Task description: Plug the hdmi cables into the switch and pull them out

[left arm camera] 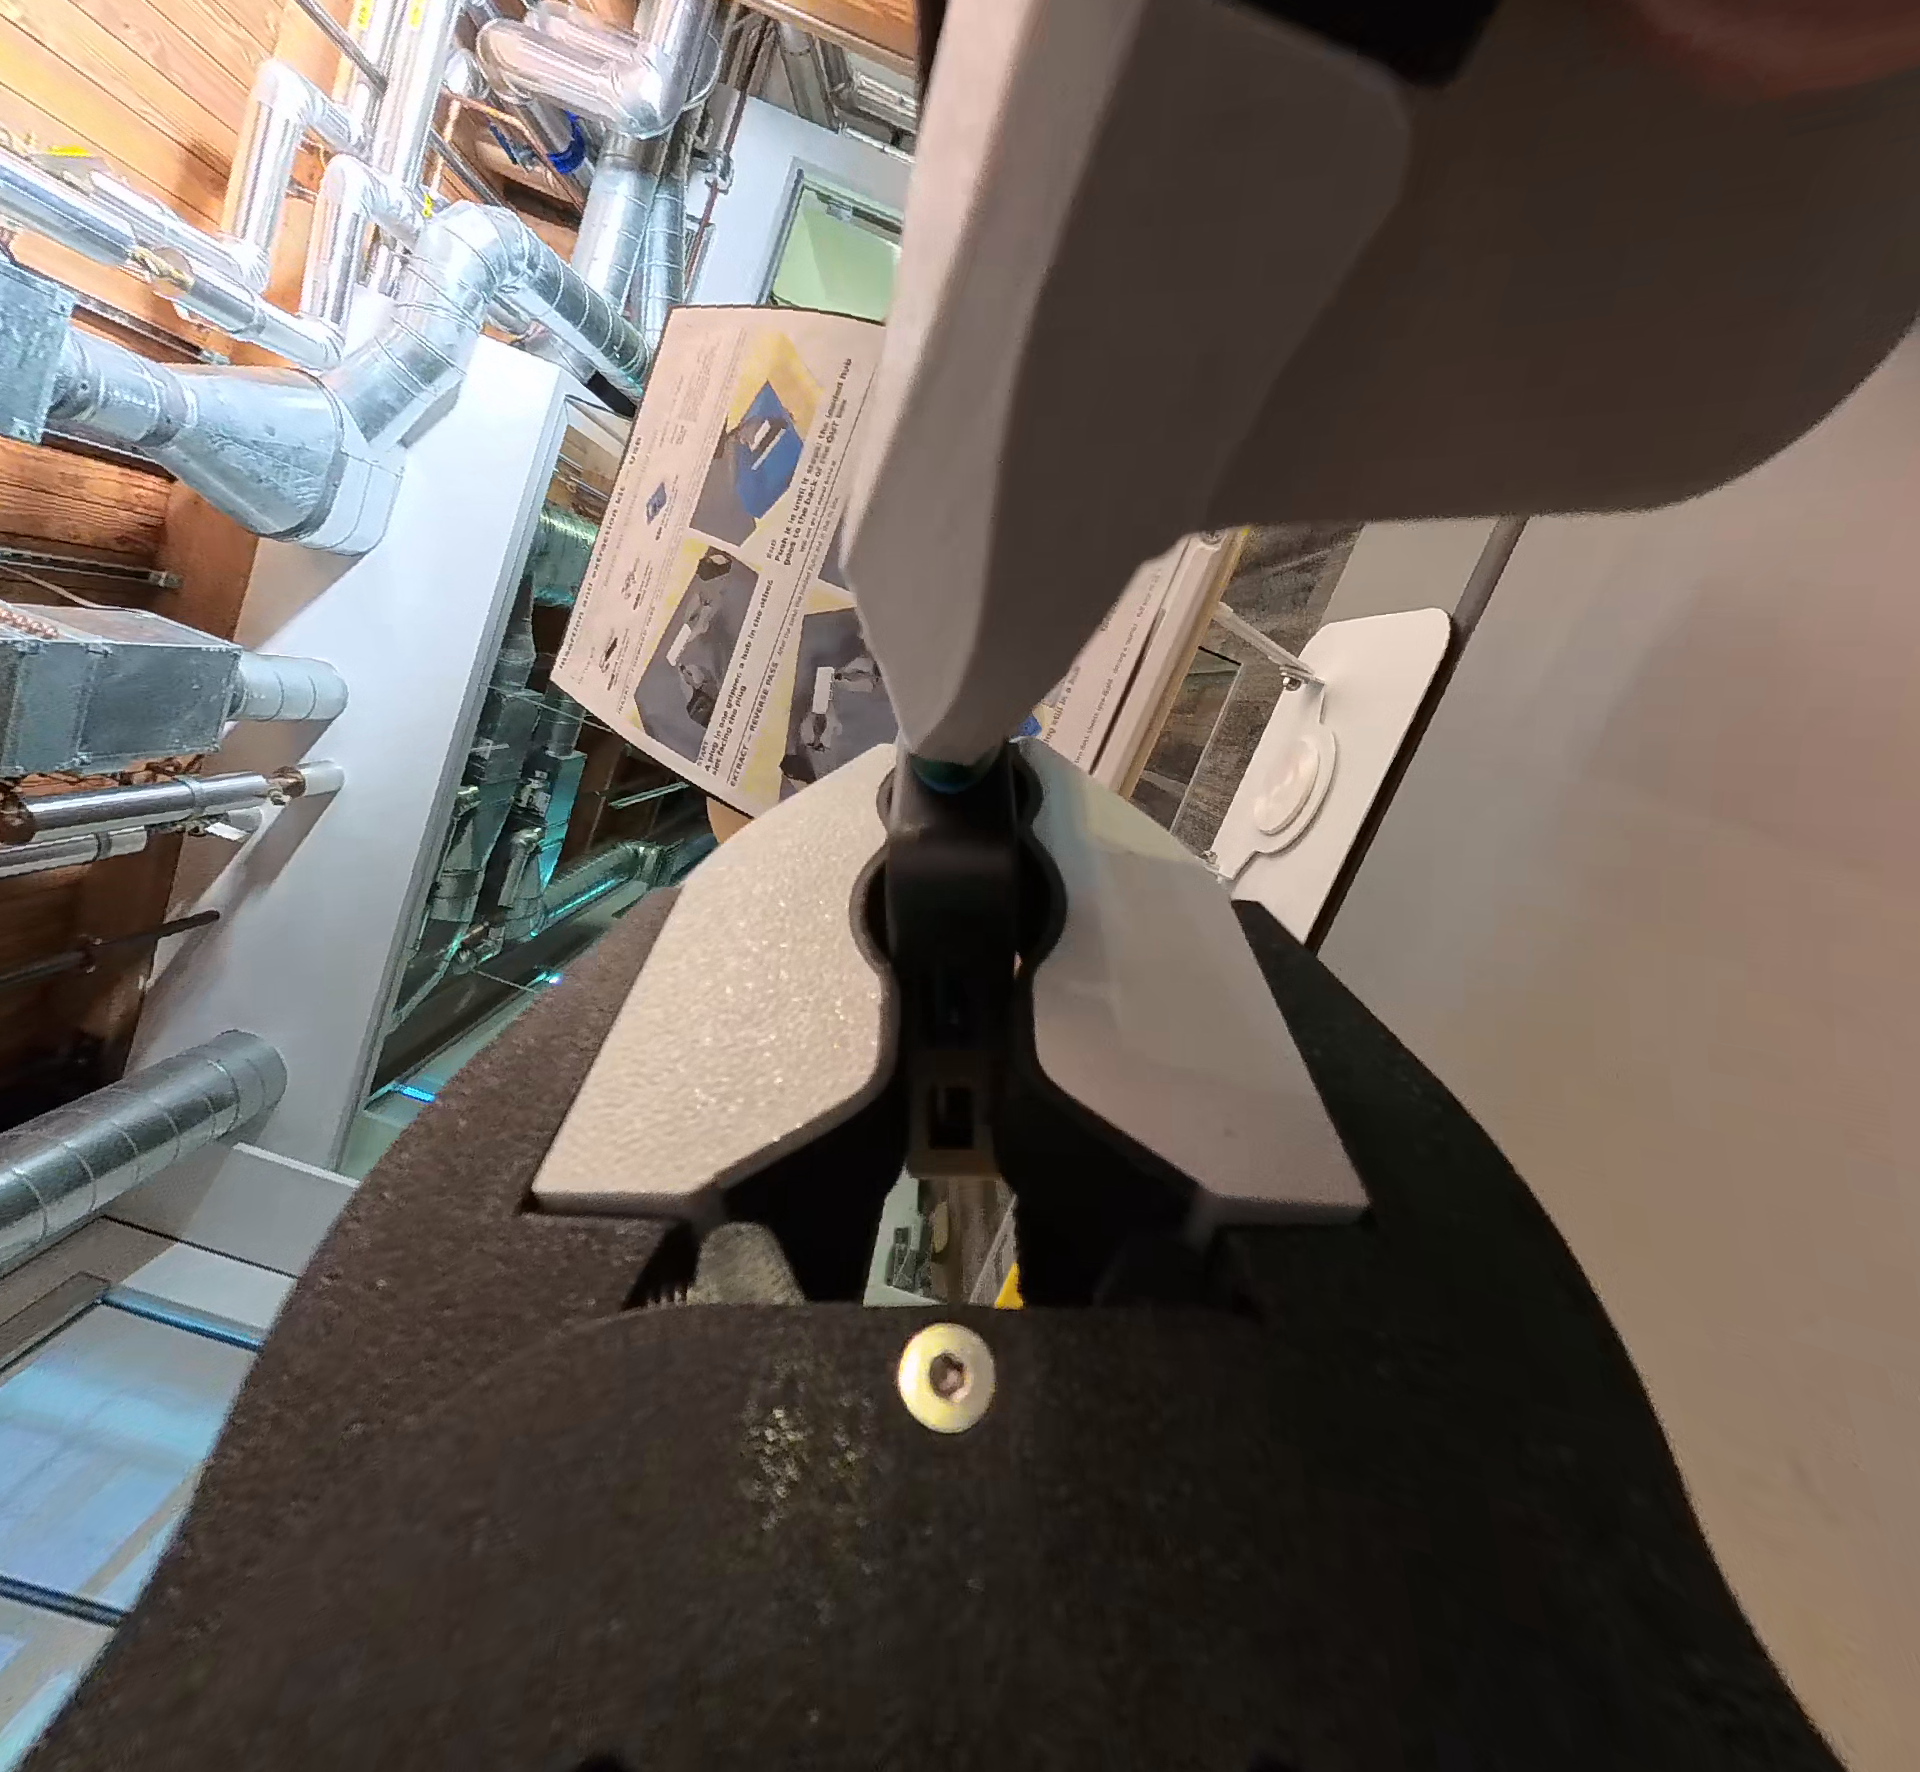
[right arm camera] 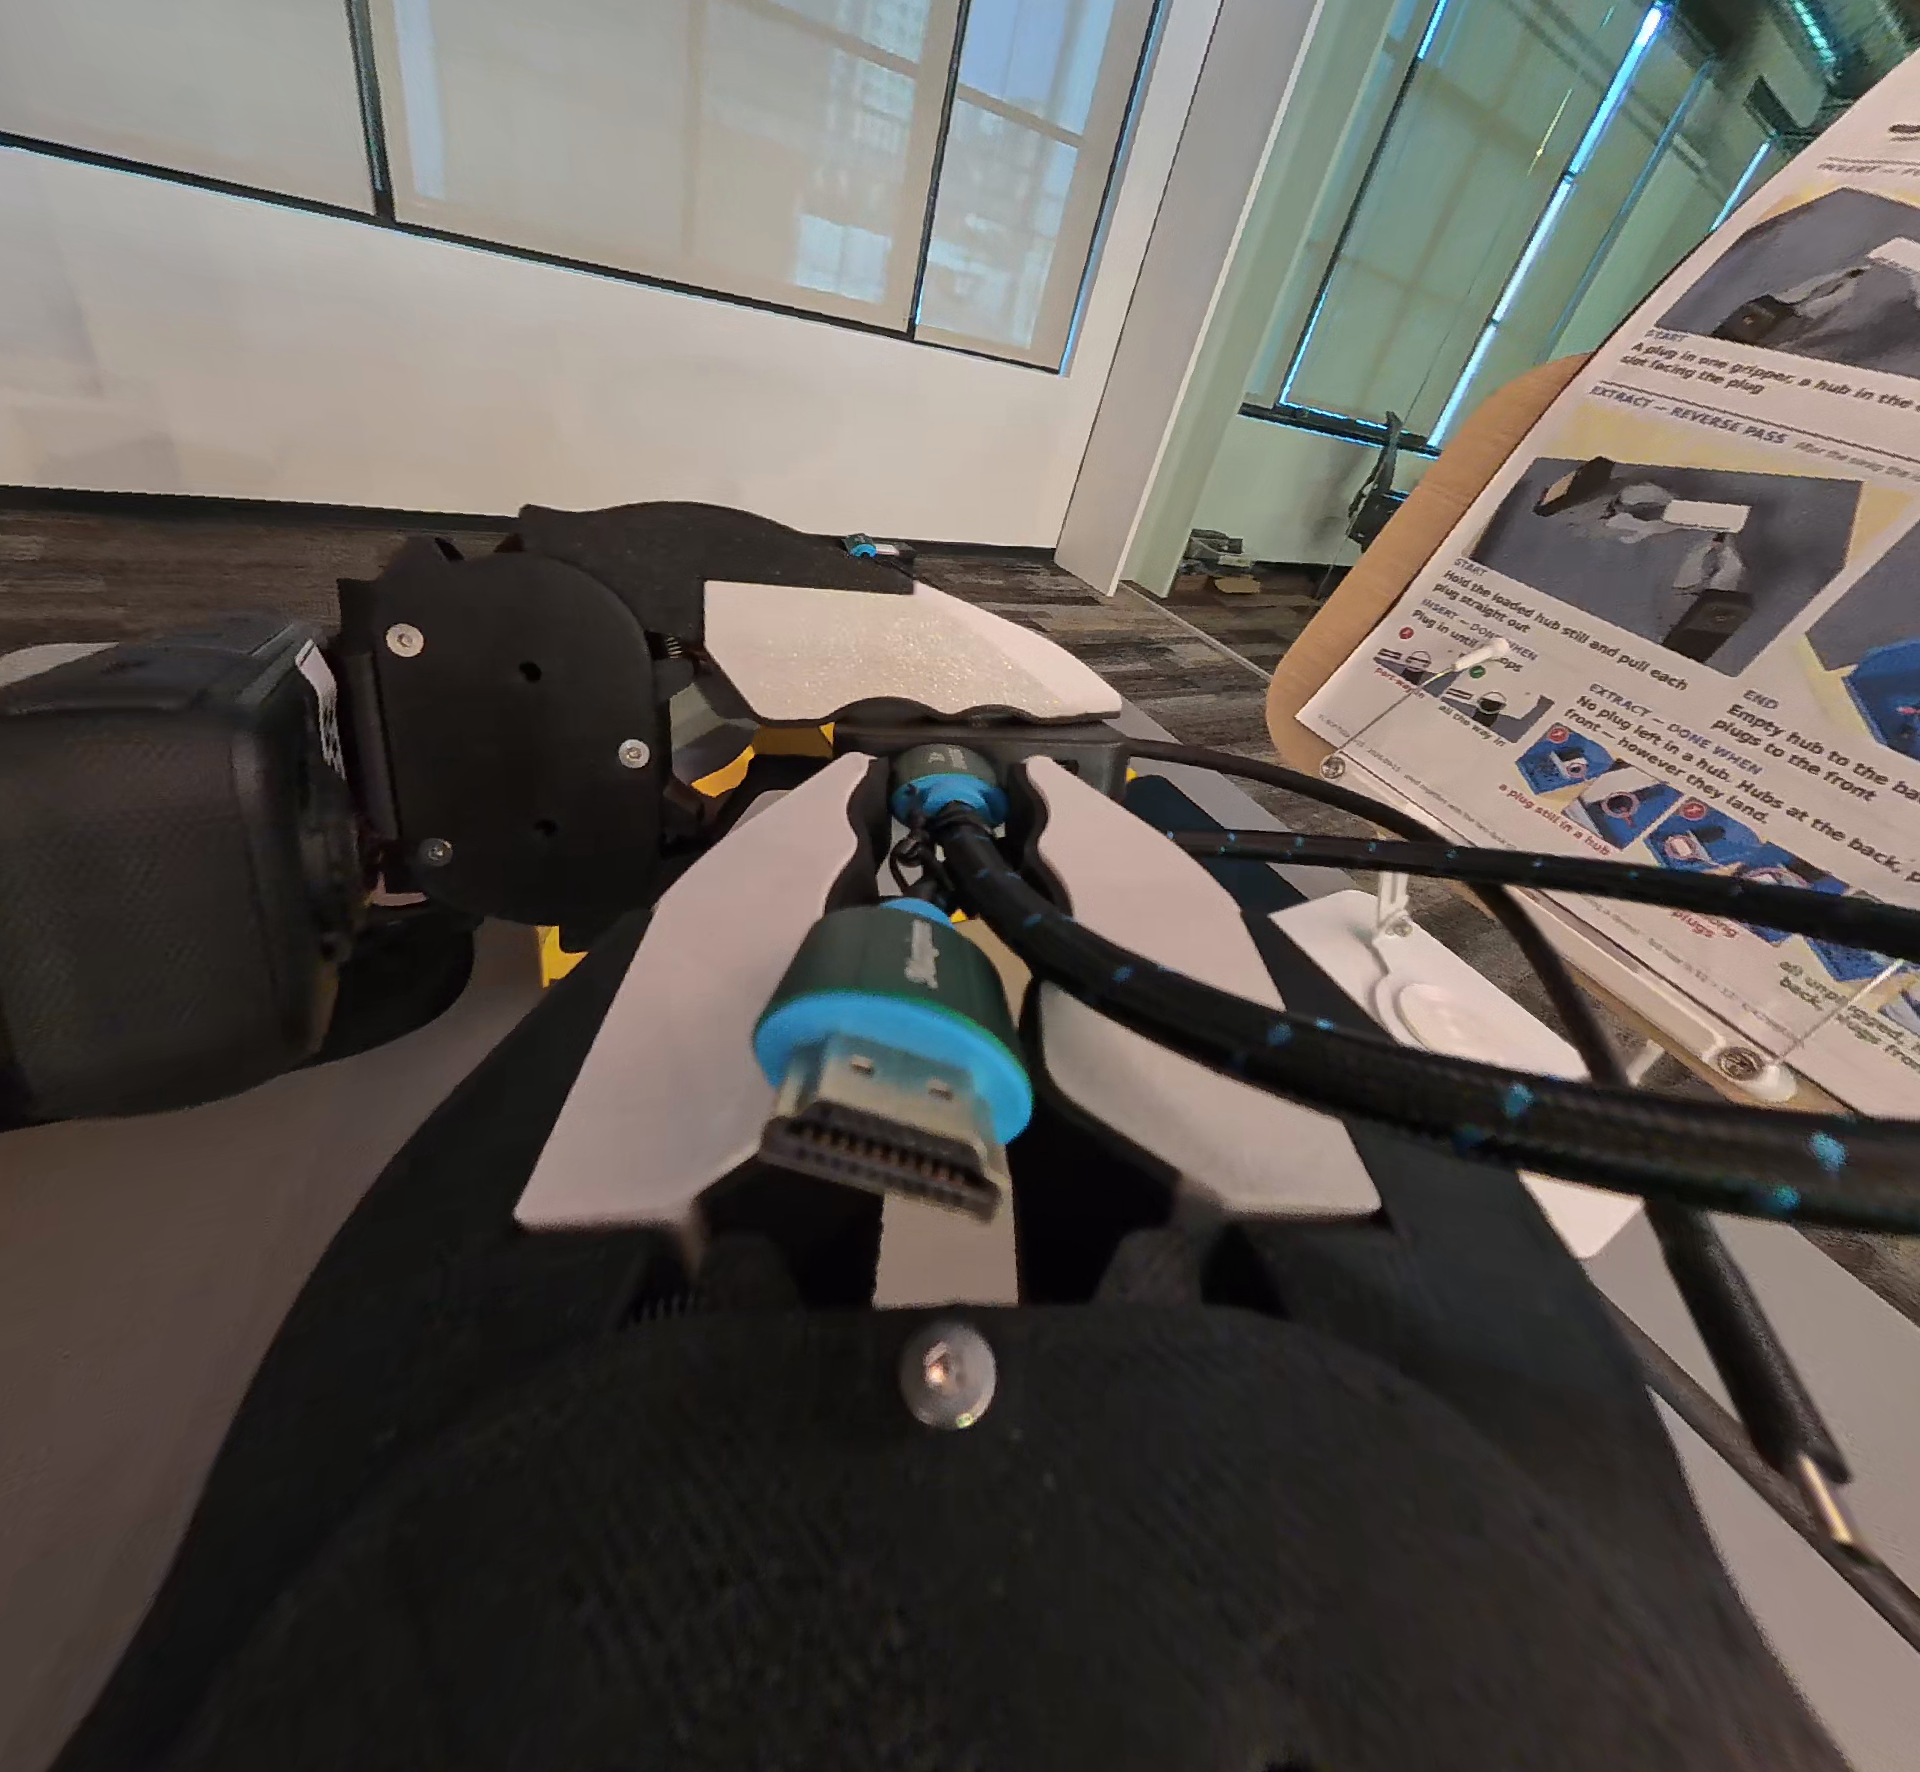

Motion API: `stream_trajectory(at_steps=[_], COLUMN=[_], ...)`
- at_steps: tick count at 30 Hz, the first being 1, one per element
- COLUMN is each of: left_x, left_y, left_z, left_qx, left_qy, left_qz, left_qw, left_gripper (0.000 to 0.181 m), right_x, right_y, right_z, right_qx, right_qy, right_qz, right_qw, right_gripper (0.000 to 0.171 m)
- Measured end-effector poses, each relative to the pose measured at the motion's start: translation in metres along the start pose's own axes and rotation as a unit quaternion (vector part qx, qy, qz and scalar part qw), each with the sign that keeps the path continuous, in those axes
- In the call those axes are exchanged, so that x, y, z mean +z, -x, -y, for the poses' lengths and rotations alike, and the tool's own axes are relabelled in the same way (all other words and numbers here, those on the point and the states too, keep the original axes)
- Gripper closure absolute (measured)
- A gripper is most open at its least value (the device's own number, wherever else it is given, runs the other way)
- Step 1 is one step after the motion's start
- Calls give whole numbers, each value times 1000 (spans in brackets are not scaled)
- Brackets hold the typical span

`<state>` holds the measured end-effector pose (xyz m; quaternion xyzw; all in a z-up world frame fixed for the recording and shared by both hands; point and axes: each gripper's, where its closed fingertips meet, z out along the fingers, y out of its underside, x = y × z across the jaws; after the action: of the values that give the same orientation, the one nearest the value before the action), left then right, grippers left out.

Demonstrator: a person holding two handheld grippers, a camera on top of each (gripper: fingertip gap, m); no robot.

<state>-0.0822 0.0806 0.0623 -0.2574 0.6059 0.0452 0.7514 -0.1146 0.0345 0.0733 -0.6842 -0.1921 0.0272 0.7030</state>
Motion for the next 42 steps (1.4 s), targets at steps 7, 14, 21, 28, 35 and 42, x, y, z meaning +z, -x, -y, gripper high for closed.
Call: stream_trajectory(at_steps=[7,14,21,28,35,42], left_x=[-1,-1,-10,-7,-4,-5], left_y=[1,6,13,6,0,3], left_z=[2,3,23,19,15,13], left_qx=[7,15,64,42,48,70], left_qy=[2,-5,-19,-12,-18,-22], left_qz=[1,14,66,40,23,34], left_qw=[1000,1000,996,998,998,997], left_gripper=[166,166,159,166,166,165], right_x=[-3,-3,-6,-2,0,-1], right_y=[-1,0,8,5,3,5], right_z=[1,3,9,2,-4,-4], right_qx=[22,2,20,35,38,34], right_qy=[-4,0,-18,-15,-6,-1], right_qz=[50,21,66,62,47,44], right_qw=[999,1000,997,997,998,998], right_gripper=[151,150,150,151,151,150])
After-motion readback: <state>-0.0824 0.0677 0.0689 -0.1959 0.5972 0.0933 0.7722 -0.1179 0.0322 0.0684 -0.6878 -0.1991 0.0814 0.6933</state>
